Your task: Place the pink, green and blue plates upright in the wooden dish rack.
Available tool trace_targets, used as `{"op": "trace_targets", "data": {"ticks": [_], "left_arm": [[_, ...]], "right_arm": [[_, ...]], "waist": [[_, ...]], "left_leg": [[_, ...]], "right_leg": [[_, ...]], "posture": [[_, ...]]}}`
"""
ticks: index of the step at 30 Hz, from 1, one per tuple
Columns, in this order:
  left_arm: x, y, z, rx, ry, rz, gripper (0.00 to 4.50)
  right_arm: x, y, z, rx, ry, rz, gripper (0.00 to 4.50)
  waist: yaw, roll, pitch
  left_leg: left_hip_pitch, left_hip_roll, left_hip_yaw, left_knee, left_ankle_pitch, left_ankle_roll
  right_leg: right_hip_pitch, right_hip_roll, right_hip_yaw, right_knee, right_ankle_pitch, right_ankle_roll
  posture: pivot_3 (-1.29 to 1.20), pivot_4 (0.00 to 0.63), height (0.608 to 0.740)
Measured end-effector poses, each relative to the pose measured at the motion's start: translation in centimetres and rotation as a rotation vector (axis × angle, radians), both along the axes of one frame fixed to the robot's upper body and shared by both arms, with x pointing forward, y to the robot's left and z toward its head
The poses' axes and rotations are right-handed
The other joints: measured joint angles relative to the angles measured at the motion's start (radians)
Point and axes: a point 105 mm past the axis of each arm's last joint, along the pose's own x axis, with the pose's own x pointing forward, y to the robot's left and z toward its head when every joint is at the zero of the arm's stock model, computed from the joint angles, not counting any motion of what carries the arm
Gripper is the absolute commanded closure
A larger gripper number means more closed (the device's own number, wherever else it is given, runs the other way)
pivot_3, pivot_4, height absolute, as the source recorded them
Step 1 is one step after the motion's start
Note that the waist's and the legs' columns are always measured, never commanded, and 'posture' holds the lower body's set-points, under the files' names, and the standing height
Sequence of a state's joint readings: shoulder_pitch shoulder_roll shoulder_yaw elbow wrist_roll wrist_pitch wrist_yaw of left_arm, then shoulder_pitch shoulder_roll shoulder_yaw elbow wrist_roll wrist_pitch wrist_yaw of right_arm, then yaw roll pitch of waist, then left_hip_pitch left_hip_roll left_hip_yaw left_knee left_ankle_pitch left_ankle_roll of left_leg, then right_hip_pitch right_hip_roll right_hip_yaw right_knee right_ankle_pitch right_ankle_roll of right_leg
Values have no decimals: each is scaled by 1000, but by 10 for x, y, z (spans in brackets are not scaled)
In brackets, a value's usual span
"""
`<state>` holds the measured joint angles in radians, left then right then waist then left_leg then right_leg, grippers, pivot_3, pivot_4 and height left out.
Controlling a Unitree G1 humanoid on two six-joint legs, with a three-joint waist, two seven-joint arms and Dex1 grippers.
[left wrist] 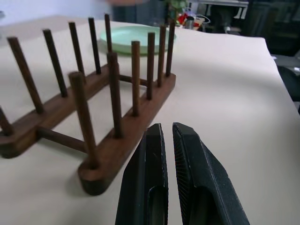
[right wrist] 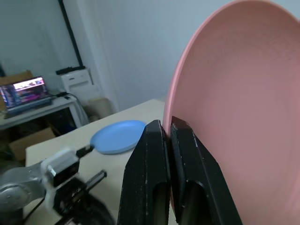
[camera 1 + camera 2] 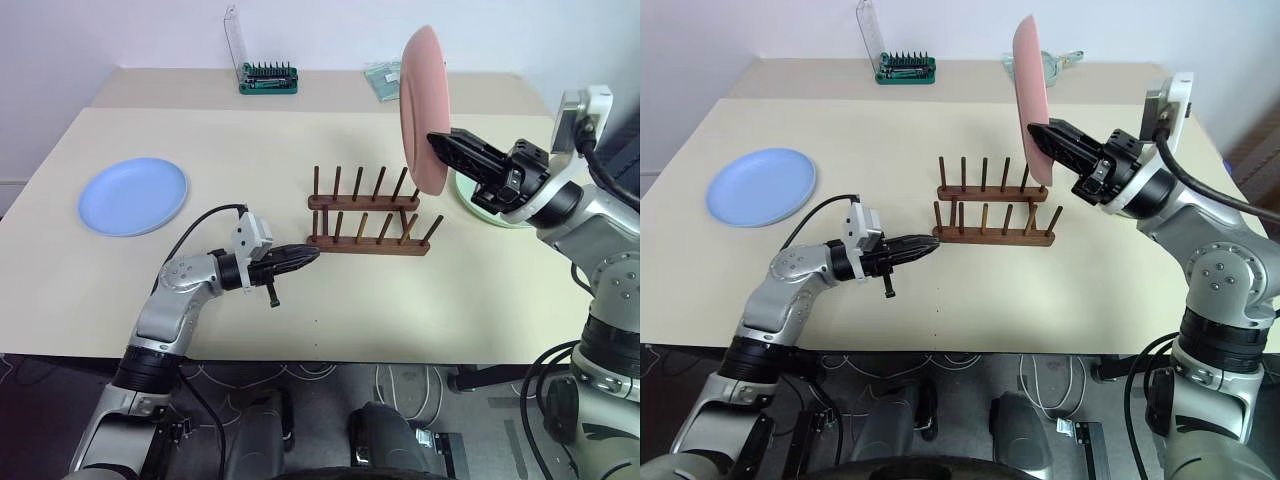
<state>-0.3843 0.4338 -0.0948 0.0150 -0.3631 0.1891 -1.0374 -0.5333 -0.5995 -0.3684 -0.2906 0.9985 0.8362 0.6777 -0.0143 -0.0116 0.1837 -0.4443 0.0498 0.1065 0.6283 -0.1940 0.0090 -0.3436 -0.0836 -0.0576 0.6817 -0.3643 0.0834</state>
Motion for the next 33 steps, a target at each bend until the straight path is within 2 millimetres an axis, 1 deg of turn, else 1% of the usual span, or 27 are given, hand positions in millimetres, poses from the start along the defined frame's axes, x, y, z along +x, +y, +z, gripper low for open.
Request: {"op": "trace_targets", "data": {"ticks": [6,13,18,21,24,26,31,33], "left_arm": [[0,-1,3,-10,12,7,4172],[0,-1,3,-12,21,10,4172],[1,-1,4,-13,21,19,4172],[1,-1,4,-13,19,22,4172],[1,-1,4,-13,19,22,4172],[1,-1,4,-13,19,22,4172],[1,-1,4,-12,19,22,4172],[1,-1,4,-12,19,22,4172]], "right_arm": [[6,-7,-12,25,57,-13,4475],[11,-15,-21,57,101,-31,4475],[12,-23,-23,118,123,-42,4475],[14,-29,-32,168,163,-51,4475],[15,-36,-33,214,178,-62,4475],[17,-39,-38,228,203,-77,4475],[19,-41,-50,257,248,-91,4475],[19,-41,-50,259,250,-93,3878]], "waist": [[-1,0,0],[-1,0,0],[0,0,0],[0,0,0],[0,0,0],[0,0,0],[1,0,0],[0,0,0]], "left_leg": [[0,0,0,0,0,0],[0,0,0,0,0,0],[0,0,0,0,0,0],[0,0,0,0,0,0],[0,0,0,0,0,0],[0,0,0,0,0,0],[0,0,1,-1,0,0],[0,0,1,-1,0,0]], "right_leg": [[0,0,0,0,0,0],[0,0,0,0,0,0],[0,0,0,0,0,0],[0,0,0,0,0,0],[0,0,0,0,0,0],[0,0,0,0,0,0],[-1,0,0,0,0,0],[-1,0,0,0,0,0]], "posture": [[0,150,732],[0,150,732],[0,150,732],[0,150,732],[0,150,732],[0,150,732],[0,150,732],[0,150,732]]}}
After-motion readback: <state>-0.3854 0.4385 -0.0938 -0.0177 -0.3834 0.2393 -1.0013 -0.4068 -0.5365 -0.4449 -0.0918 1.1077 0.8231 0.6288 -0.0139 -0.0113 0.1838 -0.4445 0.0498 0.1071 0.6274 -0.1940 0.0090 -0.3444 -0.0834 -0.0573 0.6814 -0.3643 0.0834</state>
